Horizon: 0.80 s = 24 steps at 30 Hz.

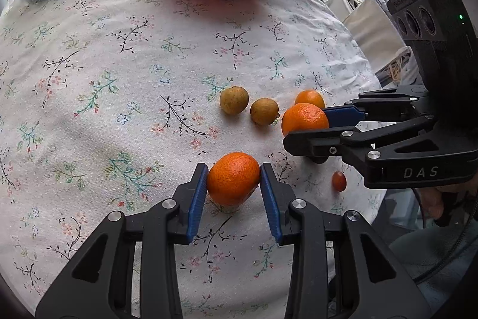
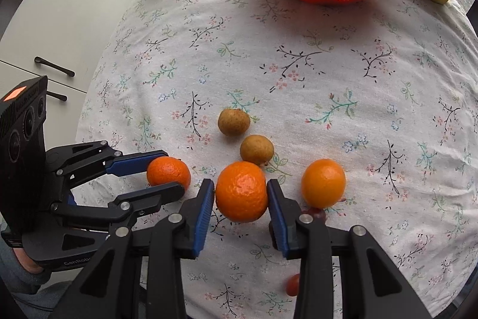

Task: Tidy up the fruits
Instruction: 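Carry both oranges over the red colander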

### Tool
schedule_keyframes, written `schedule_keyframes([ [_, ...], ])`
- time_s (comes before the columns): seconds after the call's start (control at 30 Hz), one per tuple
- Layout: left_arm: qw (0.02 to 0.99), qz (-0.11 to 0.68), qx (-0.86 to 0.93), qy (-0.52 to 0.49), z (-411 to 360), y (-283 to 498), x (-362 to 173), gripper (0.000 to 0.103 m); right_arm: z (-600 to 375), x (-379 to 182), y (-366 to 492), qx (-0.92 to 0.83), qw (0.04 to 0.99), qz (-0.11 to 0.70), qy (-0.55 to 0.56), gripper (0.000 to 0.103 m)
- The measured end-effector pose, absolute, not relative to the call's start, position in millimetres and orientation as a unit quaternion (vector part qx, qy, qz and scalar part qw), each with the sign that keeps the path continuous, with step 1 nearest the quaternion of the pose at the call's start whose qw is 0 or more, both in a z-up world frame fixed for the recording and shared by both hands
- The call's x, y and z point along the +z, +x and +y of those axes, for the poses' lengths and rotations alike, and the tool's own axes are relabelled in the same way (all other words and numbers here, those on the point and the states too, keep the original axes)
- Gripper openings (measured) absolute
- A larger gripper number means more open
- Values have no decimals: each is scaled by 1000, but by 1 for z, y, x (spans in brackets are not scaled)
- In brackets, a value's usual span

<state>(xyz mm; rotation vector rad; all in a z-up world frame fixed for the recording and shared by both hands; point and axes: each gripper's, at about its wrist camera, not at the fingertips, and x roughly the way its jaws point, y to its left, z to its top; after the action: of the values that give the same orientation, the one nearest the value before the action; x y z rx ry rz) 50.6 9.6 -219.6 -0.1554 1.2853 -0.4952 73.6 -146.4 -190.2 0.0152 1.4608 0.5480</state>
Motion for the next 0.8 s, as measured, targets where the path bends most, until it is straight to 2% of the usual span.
schedule_keyframes([
  [0.23,780,579,-223,-81,16,70,-204,33,-198,-176,90,211,726,649,90,39],
  [0.53,816,543,-183,-83,48,143,-167,33,-302,-167,165,77,765,618,166,39],
  [0.8,839,513,-175,-41,19,252,-147,33,-256,-135,259,145,803,559,149,39],
])
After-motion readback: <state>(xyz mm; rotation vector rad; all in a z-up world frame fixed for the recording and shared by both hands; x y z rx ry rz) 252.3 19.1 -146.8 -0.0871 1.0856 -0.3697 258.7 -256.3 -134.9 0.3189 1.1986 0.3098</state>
